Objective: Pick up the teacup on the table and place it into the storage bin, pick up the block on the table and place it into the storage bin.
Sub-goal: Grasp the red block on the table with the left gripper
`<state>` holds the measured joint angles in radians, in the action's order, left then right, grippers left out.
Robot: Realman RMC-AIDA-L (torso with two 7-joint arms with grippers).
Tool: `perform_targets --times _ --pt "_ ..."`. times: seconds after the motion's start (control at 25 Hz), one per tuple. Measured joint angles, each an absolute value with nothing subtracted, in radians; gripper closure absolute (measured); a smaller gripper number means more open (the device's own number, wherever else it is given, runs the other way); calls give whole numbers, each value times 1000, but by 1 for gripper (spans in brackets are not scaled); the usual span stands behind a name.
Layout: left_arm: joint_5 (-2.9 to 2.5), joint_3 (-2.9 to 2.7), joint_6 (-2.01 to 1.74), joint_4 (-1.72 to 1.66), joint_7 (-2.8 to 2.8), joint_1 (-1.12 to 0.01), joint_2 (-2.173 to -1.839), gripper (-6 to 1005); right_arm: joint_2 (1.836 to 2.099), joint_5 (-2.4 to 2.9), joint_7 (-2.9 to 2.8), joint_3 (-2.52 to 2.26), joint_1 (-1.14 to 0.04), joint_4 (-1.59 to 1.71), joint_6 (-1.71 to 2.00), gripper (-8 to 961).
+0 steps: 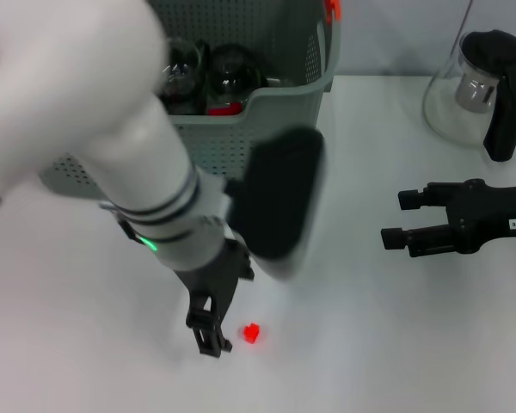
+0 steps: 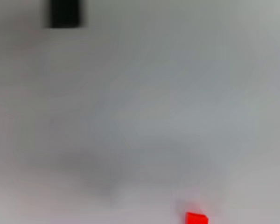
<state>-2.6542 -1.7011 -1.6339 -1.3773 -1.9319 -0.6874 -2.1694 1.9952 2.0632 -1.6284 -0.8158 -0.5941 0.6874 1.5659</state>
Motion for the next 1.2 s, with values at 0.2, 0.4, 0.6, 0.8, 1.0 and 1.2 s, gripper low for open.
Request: perform_targets --times 0.2,0.4,0.6,0.8,1.0,1.2 --pt "-2658 -1789 -1617 -1323 -1909 -738 -2173 51 1996 2063 -1642 -816 -594 687 1566 25" --pt "-2647 -1830 -1590 -1272 -1884 -773 -2175 55 2000 2063 -1647 -816 -596 687 1566 25" --pt "-2628 -1878 -1542 -1221 -1873 -796 -2177 60 2003 2063 -1648 -816 -599 687 1566 25" --pt "-2586 -1880 -1518 -1179 -1876 -818 -2178 64 2003 2063 -1648 -816 -595 687 1566 25" --pt "-2583 -1878 -1486 -1146 -1899 -831 -2178 153 2004 2063 -1646 -816 -593 687 1566 25" --pt "-2591 -1871 -1457 -1097 -1911 -842 -2177 241 2005 2063 -1642 -816 -592 687 1566 25"
